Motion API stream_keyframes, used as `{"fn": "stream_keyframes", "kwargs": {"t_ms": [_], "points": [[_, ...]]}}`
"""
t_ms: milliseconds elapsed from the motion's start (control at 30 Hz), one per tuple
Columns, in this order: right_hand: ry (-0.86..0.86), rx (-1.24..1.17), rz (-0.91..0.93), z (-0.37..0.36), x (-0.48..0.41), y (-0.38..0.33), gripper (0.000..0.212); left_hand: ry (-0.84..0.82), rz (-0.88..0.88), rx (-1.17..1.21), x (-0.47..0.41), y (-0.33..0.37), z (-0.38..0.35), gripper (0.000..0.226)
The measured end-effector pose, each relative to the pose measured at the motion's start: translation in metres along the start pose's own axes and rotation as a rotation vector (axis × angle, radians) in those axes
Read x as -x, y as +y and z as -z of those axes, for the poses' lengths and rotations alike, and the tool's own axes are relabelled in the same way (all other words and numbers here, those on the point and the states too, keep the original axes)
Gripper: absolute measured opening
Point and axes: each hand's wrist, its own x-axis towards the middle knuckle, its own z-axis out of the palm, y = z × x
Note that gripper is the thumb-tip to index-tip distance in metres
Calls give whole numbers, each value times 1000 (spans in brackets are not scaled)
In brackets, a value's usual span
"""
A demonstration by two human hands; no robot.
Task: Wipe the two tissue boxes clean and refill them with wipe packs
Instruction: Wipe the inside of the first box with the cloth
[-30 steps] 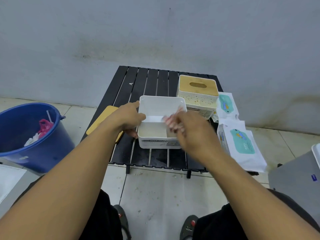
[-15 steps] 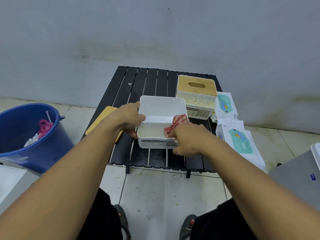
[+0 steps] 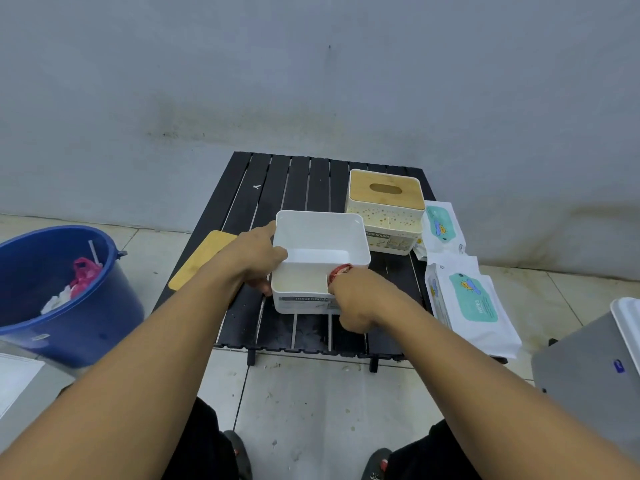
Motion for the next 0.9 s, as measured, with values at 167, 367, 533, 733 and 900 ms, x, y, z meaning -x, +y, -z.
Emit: {"fn": "stream_keyframes", "kwargs": {"t_ms": [167, 367, 533, 733, 900], "points": [[110, -184, 96, -17, 11, 22, 50, 32, -6, -9, -1, 0, -2, 46], [212, -419, 134, -25, 10, 37, 36, 51, -7, -33, 0, 1, -3, 49], [219, -400, 136, -23, 9, 36, 29, 64, -13, -66, 3, 2, -3, 46], [397, -119, 140, -19, 18, 20, 28, 61, 57, -98, 4, 3, -10, 47], [352, -270, 220, -29, 18, 22, 14, 26, 93, -7, 4, 8, -16, 50]]}}
